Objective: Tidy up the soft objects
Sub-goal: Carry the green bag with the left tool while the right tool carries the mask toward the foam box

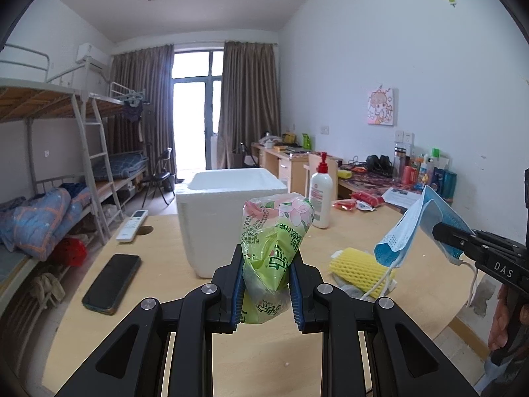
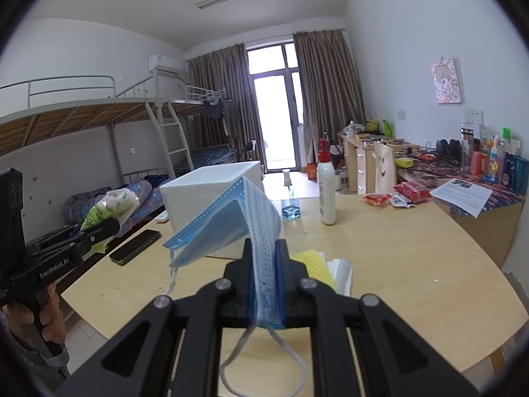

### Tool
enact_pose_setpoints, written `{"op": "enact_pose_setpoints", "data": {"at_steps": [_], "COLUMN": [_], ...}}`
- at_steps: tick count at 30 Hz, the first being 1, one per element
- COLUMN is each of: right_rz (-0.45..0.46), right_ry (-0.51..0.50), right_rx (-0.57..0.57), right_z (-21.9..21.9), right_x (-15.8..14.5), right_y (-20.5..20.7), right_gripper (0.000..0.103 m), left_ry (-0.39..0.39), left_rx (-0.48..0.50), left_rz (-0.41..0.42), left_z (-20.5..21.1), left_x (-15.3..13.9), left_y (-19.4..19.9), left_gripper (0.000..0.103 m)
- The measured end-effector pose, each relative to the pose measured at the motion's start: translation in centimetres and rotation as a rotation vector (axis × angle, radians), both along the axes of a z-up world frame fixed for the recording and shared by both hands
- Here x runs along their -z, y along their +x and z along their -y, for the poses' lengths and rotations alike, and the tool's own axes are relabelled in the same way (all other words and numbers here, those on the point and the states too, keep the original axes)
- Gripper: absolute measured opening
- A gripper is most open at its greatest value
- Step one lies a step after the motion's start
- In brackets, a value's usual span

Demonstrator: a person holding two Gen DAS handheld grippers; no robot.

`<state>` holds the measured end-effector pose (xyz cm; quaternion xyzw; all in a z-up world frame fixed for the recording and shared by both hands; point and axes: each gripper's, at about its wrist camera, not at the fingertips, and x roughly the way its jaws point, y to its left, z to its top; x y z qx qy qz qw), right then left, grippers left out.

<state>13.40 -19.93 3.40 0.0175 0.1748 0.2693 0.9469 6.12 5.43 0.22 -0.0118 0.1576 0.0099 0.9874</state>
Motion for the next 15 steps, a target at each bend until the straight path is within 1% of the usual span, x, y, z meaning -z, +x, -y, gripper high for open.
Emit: {"op": "enact_pose_setpoints", "data": {"at_steps": [9, 15], "right_rz": [0.012, 0.021], "right_ry": [0.005, 0.005], "right_rx": [-0.069, -0.116], "right_z": [-1.9, -3.5], "right_x": [-0.1, -0.5], "right_y": [-1.6, -2.0], "right_gripper": [0.014, 0.014], "left_ry": [0.005, 0.01], "left_rx": [-0.062, -0.101], "left_rz": [0.019, 0.045], "left_z": [-1.1, -2.1], "left_x": [-0.5, -1.0], "left_y": [-2.3, -3.5], "left_gripper": [0.025, 0.025]}}
